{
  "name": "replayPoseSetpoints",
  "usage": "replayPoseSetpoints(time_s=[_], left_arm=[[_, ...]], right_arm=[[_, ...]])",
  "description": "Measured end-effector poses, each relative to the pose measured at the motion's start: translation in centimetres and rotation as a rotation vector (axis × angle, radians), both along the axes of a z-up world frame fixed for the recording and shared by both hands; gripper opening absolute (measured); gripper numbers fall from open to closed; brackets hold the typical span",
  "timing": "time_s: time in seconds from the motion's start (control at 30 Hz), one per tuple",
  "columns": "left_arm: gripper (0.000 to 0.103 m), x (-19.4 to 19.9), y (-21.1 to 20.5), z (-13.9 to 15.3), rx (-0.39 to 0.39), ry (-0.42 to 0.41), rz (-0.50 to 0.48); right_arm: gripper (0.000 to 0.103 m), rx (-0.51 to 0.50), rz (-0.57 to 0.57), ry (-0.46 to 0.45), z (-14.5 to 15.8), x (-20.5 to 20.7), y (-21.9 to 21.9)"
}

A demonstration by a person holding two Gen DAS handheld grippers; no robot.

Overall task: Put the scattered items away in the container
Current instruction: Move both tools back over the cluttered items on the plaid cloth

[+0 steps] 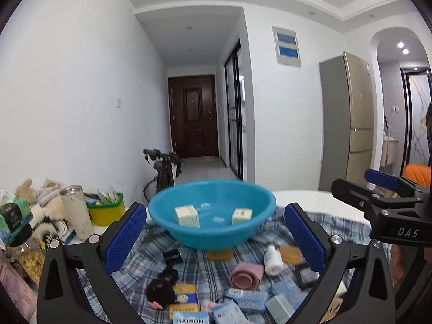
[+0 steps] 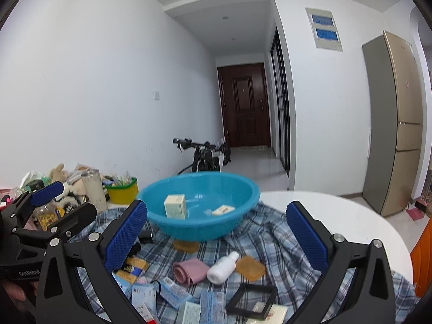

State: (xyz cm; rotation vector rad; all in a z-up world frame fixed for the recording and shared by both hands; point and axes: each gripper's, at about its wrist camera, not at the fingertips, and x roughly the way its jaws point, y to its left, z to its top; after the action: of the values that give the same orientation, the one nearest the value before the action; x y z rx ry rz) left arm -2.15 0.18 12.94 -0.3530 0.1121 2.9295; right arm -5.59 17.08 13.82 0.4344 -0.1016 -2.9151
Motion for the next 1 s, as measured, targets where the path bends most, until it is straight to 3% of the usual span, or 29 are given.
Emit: replayPoseSetpoints(time_s=[0.47, 1.0], left_arm=[[0.103, -1.1, -0.4, -5.9, -0.015, -0.184, 0.015], [0.103, -1.1, -0.5, -11.9, -0.055, -0.345, 0.021]], right_arm=[[0.103, -0.033, 0.009, -0.209, -6.9, -0.9, 0.6], [0.103, 0.009, 0.02, -0.334, -11.9, 0.2, 0.5]])
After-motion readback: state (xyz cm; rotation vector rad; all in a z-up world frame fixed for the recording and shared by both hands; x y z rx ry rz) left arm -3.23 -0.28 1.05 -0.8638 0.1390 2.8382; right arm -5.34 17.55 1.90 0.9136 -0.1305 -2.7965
